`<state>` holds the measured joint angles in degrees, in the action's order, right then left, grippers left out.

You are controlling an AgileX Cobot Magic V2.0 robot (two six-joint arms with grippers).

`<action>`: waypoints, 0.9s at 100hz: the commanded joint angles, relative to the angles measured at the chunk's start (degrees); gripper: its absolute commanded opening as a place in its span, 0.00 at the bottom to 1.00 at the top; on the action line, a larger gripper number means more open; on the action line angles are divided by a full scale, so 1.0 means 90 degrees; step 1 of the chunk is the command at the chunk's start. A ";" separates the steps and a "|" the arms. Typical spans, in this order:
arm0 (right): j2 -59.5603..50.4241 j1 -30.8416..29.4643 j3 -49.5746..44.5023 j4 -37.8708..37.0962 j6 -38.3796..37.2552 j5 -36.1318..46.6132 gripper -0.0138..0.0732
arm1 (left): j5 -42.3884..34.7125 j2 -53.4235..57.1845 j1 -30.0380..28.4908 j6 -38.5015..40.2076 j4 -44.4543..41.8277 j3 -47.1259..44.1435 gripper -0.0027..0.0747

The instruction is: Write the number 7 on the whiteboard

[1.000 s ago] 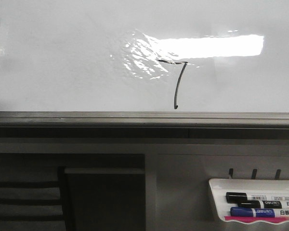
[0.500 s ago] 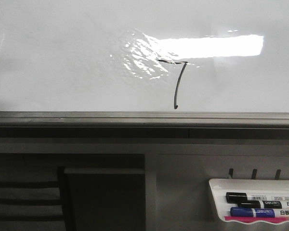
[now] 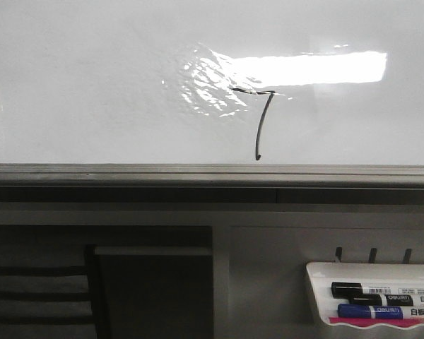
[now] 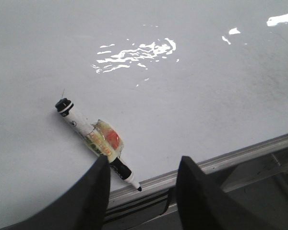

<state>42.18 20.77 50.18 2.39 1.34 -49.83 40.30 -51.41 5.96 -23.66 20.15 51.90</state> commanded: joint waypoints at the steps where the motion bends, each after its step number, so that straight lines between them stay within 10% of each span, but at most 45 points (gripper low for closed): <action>1: -0.0006 -0.0219 0.0171 -0.0521 -0.0392 0.0089 0.39 | -0.0201 0.0415 -0.0001 0.0007 -0.0025 0.0074 0.41; 33: -0.0014 -0.0550 -0.0151 -0.0595 -0.0478 0.0690 0.22 | -0.1167 0.1634 -0.0001 0.0007 -0.0013 -0.1295 0.40; 45: -0.0014 -0.0550 -0.0376 -0.0554 -0.0478 0.1090 0.07 | -0.1524 0.1798 -0.0001 0.0007 -0.0013 -0.1564 0.25; 61: -0.0014 -0.0550 -0.0420 -0.0538 -0.0478 0.1385 0.08 | -0.1656 0.1785 -0.0001 0.0007 -0.0013 -0.1630 0.01; 90: -0.0003 -0.0550 -0.0420 -0.0538 -0.0478 0.1233 0.08 | -0.1675 0.1785 -0.0001 0.0007 0.0030 -0.1663 0.01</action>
<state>42.16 16.22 44.92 -2.19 -2.93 -41.96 29.36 -35.29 5.96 -23.66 19.20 35.32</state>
